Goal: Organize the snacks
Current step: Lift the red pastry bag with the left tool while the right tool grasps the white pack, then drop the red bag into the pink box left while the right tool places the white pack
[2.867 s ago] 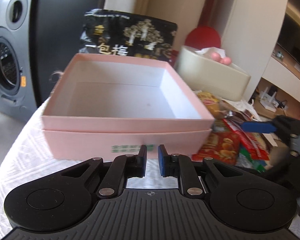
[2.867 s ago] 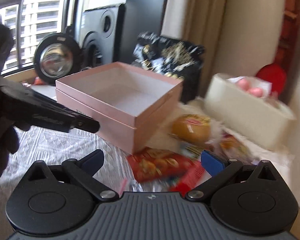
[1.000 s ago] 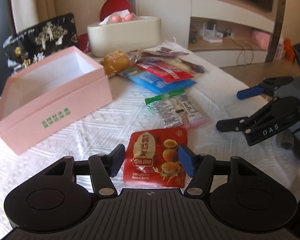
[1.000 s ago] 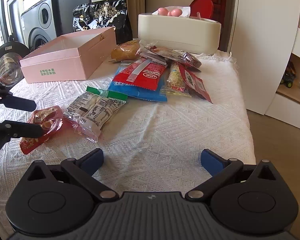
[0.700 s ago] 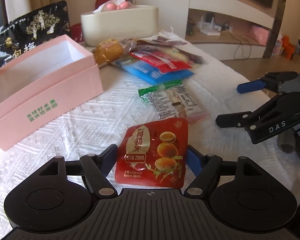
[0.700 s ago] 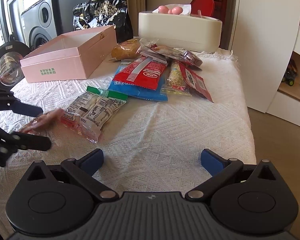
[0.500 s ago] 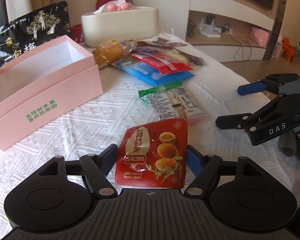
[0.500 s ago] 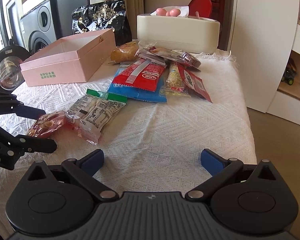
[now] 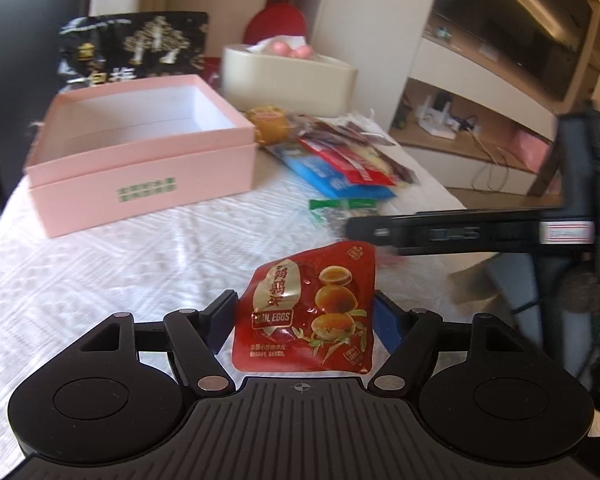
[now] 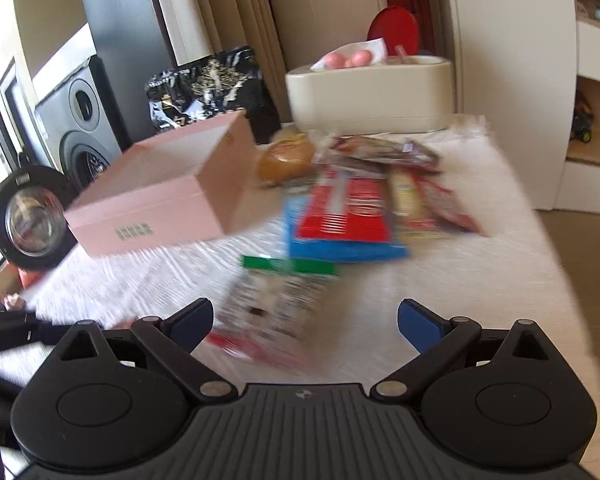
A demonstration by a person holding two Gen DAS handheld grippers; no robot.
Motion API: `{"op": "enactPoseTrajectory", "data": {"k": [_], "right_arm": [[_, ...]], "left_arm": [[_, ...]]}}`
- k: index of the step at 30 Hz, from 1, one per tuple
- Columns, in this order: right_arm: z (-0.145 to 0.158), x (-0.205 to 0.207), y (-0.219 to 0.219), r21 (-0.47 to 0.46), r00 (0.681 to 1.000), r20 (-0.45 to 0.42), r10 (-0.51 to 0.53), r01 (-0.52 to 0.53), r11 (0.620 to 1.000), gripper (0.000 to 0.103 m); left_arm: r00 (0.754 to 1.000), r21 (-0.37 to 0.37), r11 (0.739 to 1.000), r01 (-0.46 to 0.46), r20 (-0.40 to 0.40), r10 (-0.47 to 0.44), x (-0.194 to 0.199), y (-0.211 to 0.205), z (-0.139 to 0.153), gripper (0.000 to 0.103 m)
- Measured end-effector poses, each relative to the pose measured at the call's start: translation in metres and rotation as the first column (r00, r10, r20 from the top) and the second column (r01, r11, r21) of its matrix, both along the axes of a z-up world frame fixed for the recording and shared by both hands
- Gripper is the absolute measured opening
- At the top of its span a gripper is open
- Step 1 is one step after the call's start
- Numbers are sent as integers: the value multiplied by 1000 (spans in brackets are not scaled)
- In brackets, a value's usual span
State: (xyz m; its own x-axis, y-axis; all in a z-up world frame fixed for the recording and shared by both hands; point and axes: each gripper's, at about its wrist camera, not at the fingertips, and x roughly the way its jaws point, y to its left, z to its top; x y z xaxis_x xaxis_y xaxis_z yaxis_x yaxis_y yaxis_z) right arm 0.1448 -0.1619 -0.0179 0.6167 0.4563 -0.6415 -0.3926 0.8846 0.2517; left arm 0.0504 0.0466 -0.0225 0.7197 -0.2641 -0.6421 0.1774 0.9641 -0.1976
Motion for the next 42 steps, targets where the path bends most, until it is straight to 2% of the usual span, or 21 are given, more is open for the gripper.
{"op": "enactPoseTrajectory", "data": {"k": [1,4,5,10,13,17,19,21,24,26,27,28,30,31,33,36,39,42], "right_arm": [[-2,2,9,-18,1000,-8,-3,3,1000,97],[-8,4,30,-98,1000,4,-6,6,995,72],[-8,2,32,-119,1000,16,3,-1,993,68],[9,-25,9,-133,996,54,72,-65,989,66],[28,-45,-14,-122,991,88,103,-92,988,65],[56,-66,-37,-97,978,173,117,-101,990,65],[66,-75,-43,-95,967,228,113,-93,991,65],[72,-80,-43,-88,958,264,111,-91,992,65],[73,-81,-40,-85,956,264,131,-112,990,65],[70,-80,-37,-92,955,257,145,-125,988,65],[68,-81,-38,-97,955,258,146,-125,987,65],[67,-81,-38,-100,955,260,144,-121,988,65],[64,-79,-40,-101,959,253,128,-105,989,65],[63,-77,-42,-99,962,245,118,-97,990,65],[62,-73,-44,-103,966,238,102,-79,991,65],[60,-68,-45,-119,968,235,87,-60,991,65],[58,-56,-37,-127,973,216,85,-58,990,65],[64,-44,-25,-131,967,235,101,-71,989,65]], "left_arm": [[1000,6,1000,-9,1,9,-2,1,1,77],[999,13,999,-34,-6,34,-7,5,1,77],[1000,11,1000,-29,-7,29,-10,5,1,77],[1000,24,999,22,-6,-22,-24,1,-2,77],[1000,-20,1000,4,9,-4,-28,6,4,76],[994,-75,996,-50,93,57,-22,23,32,76],[979,-68,992,-107,168,117,-9,34,52,76],[954,-66,983,-170,240,181,11,46,73,76],[918,-80,965,-248,297,261,57,66,100,77],[891,-115,949,-294,327,316,89,79,110,77],[887,-143,944,-297,324,328,106,87,110,77],[899,-157,943,-292,290,327,126,94,105,77],[929,-156,940,-305,169,329,158,106,88,77],[930,-161,933,-320,134,342,168,111,80,76],[915,-203,920,-335,162,369,167,116,70,73],[898,-223,914,-338,215,385,154,118,66,73],[898,-223,915,-337,215,383,138,120,65,73],[901,-242,911,-334,200,384,105,124,58,73]]}}
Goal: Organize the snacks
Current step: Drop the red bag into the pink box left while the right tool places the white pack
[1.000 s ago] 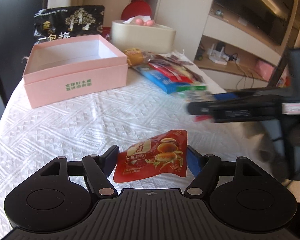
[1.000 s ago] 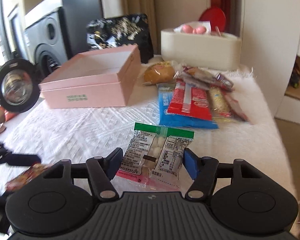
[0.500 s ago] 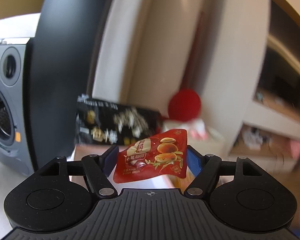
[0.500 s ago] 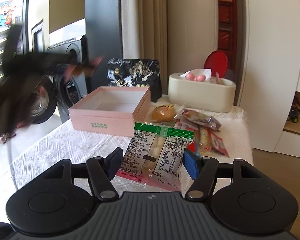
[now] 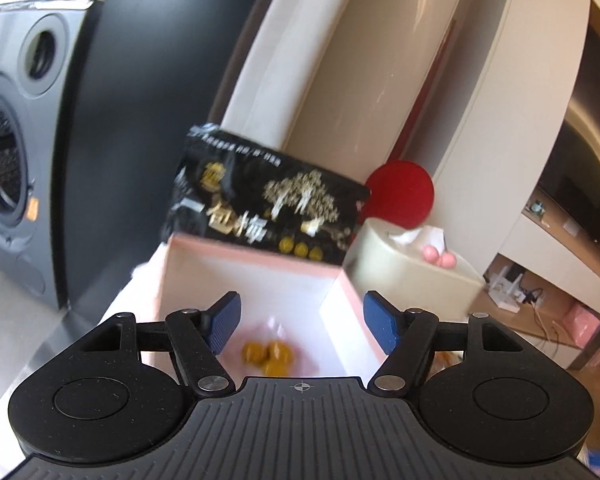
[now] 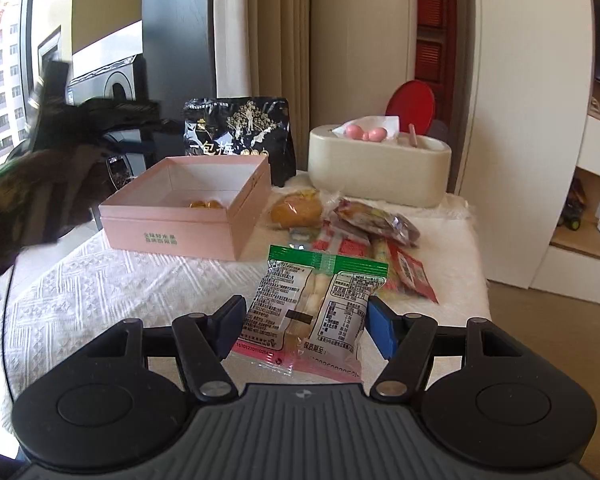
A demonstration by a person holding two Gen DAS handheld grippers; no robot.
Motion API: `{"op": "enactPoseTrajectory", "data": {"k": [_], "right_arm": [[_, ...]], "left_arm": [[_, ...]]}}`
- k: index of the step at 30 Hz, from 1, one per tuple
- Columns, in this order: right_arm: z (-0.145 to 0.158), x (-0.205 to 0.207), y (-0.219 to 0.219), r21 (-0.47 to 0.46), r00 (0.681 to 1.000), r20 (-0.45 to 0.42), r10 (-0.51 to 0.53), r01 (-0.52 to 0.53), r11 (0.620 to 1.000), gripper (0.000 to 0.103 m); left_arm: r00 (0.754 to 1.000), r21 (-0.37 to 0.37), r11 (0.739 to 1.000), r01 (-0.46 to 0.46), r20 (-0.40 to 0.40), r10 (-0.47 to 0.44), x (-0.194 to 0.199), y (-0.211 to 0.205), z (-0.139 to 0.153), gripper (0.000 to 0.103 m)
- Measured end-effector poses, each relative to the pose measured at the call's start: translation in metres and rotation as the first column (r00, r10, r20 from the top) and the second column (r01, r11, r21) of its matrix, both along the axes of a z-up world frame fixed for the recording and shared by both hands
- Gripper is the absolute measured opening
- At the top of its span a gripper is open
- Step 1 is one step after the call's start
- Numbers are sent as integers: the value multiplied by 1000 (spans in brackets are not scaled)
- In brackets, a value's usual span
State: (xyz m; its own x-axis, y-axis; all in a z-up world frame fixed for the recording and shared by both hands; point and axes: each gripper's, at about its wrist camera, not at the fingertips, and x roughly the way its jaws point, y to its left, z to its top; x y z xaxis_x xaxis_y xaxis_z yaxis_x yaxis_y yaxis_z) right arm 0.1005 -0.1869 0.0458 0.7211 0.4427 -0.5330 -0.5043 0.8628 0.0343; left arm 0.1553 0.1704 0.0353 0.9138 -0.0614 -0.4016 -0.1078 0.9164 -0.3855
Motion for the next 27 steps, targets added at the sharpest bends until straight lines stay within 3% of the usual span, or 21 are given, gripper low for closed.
{"op": "enactPoseTrajectory", "data": {"k": [6,9,11,14,18,22,27], "right_arm": [[41,57,68,-10,983,109,149,-148,989,65],[61,107,121,56,977,38,211,-213,976,67],[65,136,155,113,960,-45,277,-271,956,76],[63,160,181,134,956,-114,271,-256,958,76],[51,163,161,97,962,-119,244,-234,967,77],[29,161,111,-10,988,-89,128,-129,992,77],[-18,153,40,-40,981,-194,0,-8,999,77]], "left_arm": [[999,-8,1000,27,-37,-28,-57,2,-17,73],[998,-17,999,36,-58,-37,-64,1,-25,73],[995,-27,998,51,-86,-54,-60,-2,-32,73],[992,-27,997,66,-110,-69,-61,-8,-43,73],[986,-29,993,115,-122,-117,-56,-20,-51,73],[978,-48,986,162,-122,-167,-45,-38,-56,73],[955,-52,963,263,-125,-267,-26,-69,-59,73]]}}
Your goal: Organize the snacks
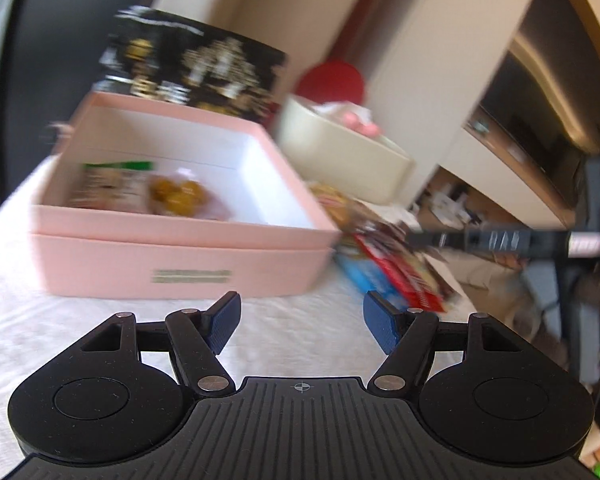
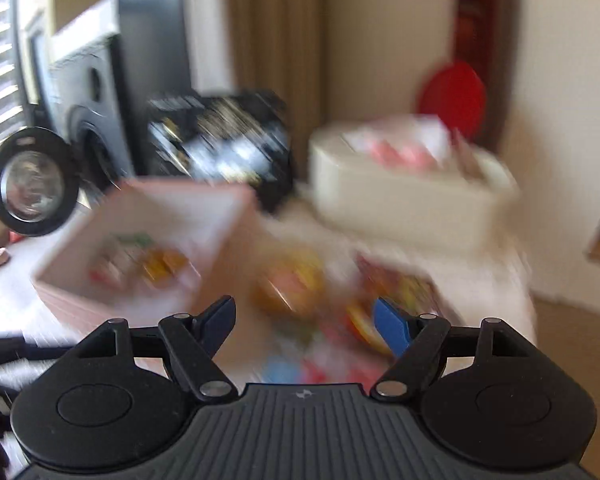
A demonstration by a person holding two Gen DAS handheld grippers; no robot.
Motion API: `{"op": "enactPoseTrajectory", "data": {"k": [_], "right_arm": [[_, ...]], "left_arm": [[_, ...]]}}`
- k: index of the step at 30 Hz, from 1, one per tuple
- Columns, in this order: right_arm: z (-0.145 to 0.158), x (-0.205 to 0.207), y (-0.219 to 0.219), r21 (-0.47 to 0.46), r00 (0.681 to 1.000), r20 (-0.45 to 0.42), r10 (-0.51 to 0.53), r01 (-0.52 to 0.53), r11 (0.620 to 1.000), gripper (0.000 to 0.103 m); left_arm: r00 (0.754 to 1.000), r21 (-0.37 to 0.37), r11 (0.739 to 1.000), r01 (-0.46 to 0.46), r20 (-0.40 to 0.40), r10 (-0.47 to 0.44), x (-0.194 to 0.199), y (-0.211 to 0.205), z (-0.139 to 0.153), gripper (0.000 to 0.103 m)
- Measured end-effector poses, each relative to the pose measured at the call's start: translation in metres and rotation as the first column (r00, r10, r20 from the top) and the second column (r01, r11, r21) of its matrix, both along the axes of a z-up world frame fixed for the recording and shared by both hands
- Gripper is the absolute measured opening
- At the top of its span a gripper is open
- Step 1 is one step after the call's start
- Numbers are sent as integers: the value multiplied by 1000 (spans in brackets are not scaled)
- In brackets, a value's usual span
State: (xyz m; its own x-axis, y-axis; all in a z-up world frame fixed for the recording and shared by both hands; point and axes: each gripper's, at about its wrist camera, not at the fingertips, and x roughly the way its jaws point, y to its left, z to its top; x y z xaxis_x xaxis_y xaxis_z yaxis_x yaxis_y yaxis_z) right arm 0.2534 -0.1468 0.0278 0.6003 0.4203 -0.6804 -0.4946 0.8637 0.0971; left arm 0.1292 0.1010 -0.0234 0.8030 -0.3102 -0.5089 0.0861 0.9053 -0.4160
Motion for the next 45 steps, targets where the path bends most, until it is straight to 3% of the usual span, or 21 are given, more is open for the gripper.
{"op": "enactPoseTrajectory", "data": {"k": [4,7,10,13,14,15,16,22,27,29,32,34,36,38,45], "right_arm": [[-37,-5,-29,28,995,-94,-40,42,999,78],[-44,-6,-32,61,996,-52,-68,71,996,87],[-44,-4,-23,84,998,-15,-66,67,994,88],[-48,-4,0,5,997,57,-60,59,998,84],[-50,-9,5,-37,995,90,-51,54,998,78],[-53,-13,11,-70,994,104,-20,28,997,65],[-55,-17,14,-78,996,90,10,-3,997,61],[-48,-51,5,-5,988,13,156,-156,988,59],[-40,-93,-10,88,937,-60,343,-337,937,60],[-34,-102,-17,127,918,-52,393,-384,914,63],[-25,-102,-26,101,950,55,308,-312,945,80],[-25,-87,-29,95,977,89,191,-199,975,80],[-30,-62,-26,127,991,65,117,-124,984,80],[-39,-38,-18,125,992,12,124,-125,984,80],[-60,-5,16,-91,997,49,58,-54,994,86]], "left_arm": [[999,18,999,40,-24,-40,15,-20,-4,73],[998,30,999,44,-45,-42,18,-28,-6,73],[998,39,999,37,-60,-35,19,-27,-8,73],[998,35,999,19,-68,-17,20,-23,-10,73],[998,32,999,13,-68,-11,20,-22,-10,73],[998,28,1000,7,-68,-5,19,-21,-9,73],[998,23,1000,3,-67,-2,19,-20,-10,73],[998,-4,1000,16,-56,-16,20,-23,-6,73],[997,4,999,40,-60,-40,25,-32,-3,73],[997,10,999,42,-62,-41,27,-35,-2,73],[998,11,1000,29,-58,-29,29,-39,-1,73],[998,12,1000,22,-56,-21,28,-40,0,73],[998,3,1000,-3,-56,3,24,-38,-1,66],[998,12,1000,-3,-68,3,21,-34,-1,65],[996,13,998,-59,-64,60,0,-13,1,65]]}}
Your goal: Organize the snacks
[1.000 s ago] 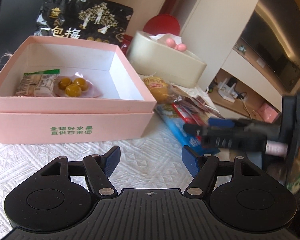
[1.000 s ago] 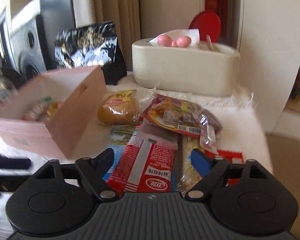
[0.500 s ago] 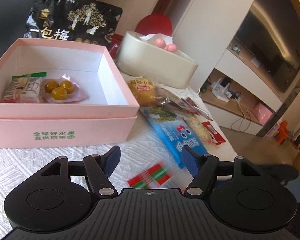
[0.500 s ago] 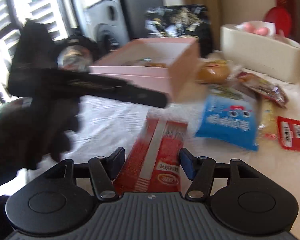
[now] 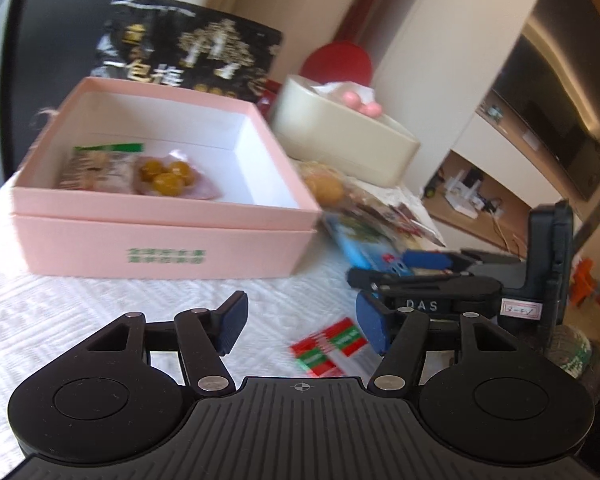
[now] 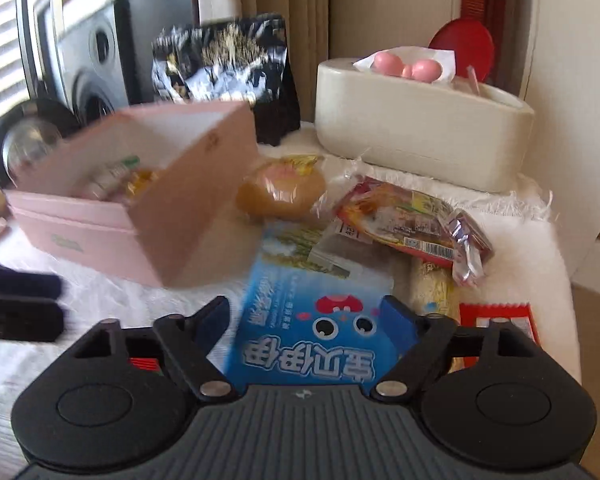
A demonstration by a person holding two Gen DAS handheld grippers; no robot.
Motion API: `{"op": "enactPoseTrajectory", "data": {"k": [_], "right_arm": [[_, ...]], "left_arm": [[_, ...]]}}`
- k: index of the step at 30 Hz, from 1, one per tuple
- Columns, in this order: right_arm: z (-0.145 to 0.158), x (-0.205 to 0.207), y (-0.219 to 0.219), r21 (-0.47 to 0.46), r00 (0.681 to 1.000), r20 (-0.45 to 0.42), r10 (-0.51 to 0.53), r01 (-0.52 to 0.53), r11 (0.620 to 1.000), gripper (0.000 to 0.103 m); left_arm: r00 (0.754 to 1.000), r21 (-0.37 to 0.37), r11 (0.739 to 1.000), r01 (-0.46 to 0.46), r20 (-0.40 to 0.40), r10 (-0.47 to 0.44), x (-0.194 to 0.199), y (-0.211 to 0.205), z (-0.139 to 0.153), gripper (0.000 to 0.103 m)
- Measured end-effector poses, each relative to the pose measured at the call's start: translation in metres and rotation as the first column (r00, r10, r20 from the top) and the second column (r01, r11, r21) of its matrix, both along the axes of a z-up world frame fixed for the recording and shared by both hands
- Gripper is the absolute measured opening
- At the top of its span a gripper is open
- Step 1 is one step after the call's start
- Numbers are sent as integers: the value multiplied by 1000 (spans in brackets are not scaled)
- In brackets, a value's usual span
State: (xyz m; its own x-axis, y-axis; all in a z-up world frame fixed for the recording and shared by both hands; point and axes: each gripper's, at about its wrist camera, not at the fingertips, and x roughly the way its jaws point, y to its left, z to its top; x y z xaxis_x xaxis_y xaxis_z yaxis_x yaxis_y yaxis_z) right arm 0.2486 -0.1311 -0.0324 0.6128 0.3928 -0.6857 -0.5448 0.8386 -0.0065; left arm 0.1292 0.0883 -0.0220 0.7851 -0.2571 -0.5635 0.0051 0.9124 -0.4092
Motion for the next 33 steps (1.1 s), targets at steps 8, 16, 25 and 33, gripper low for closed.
{"op": "enactPoseTrajectory", "data": {"k": [8,16,25,33], "right_arm": [[4,-5,-18,70,996,-82,-41,47,996,83],[14,-67,-54,32,998,-3,-57,57,998,83],[-3,-124,-80,31,999,0,-45,45,998,87],[-4,-121,-79,34,999,-31,-34,35,999,97]], "left_arm": [[998,-62,998,-22,-53,18,-7,11,-5,65],[974,-26,987,159,-157,-161,-4,-46,-13,65],[968,240,939,247,-106,-228,21,-104,-12,66],[957,437,852,289,-97,-275,-9,-104,-13,78]]}}
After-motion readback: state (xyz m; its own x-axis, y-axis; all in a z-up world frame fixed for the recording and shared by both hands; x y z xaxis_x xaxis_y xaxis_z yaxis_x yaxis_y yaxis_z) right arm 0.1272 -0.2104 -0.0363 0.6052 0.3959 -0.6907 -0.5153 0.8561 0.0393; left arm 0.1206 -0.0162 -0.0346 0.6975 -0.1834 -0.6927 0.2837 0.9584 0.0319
